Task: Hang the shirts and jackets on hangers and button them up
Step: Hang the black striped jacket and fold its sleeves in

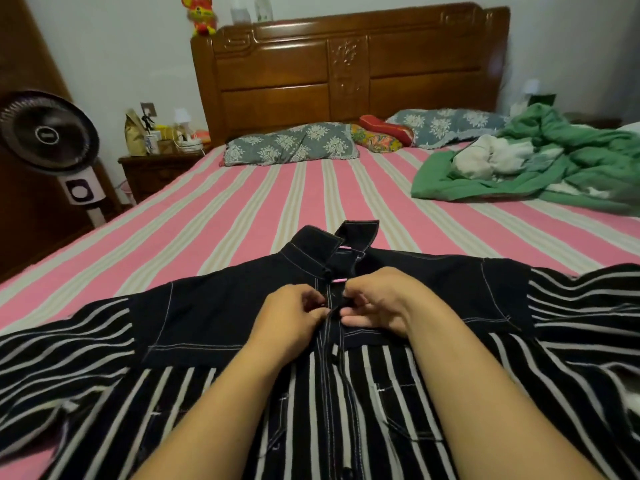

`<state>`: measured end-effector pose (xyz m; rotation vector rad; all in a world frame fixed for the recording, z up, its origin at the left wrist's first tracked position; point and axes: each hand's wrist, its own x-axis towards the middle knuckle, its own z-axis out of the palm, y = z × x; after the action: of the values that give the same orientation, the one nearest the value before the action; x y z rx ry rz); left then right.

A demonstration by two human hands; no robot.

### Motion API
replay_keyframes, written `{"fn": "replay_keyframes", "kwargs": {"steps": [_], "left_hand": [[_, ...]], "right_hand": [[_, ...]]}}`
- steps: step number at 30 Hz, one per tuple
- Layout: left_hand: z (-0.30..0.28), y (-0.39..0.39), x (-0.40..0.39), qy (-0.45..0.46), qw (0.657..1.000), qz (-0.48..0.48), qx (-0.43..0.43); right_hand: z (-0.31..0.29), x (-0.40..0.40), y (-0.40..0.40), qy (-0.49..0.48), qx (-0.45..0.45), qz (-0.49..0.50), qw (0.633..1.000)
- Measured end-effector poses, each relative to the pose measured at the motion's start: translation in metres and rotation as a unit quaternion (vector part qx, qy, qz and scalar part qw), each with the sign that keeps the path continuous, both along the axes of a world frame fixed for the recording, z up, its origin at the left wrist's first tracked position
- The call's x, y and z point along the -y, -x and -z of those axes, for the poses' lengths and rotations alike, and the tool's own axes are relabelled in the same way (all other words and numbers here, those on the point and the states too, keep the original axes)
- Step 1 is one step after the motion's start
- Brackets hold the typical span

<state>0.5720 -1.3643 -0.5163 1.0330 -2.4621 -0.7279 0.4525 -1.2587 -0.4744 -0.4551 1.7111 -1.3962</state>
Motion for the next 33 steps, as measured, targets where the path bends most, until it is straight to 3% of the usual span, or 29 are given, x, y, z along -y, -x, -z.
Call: {"fn": "replay_keyframes", "kwargs": {"steps": [6, 8, 10, 12, 15, 20, 33], "left_hand": [[-0.015, 0.001, -0.006, -0.021, 0.999, -0.023, -0.013], [-0.023, -0.001, -0.008, -0.14, 0.984, -0.055, -0.093], [-0.031, -0.003, -0.011, -0.322, 0.929, -0.068, -0.172], [-0.032, -0.005, -0.012, -0.415, 0.884, -0.066, -0.204], [-0.025, -0.003, -0.007, -0.382, 0.904, -0.061, -0.183], [-0.013, 0.0, 0.007, -0.229, 0.962, -0.082, -0.122], [-0.019, -0.005, 0.003, -0.373, 0.904, -0.045, -0.206]], "right_hand": [[0.009, 0.013, -0.008, -0.013, -0.06, 0.024, 0.998], [0.009, 0.014, -0.01, -0.013, -0.072, 0.001, 0.997], [0.008, 0.016, -0.013, -0.016, -0.085, -0.011, 0.996], [0.009, 0.02, -0.019, -0.017, -0.095, -0.001, 0.995], [0.012, 0.026, -0.029, -0.011, -0.115, 0.04, 0.993], [0.018, 0.026, -0.029, 0.002, -0.119, 0.085, 0.989], [0.015, 0.016, -0.01, 0.001, -0.081, -0.011, 0.997]]}}
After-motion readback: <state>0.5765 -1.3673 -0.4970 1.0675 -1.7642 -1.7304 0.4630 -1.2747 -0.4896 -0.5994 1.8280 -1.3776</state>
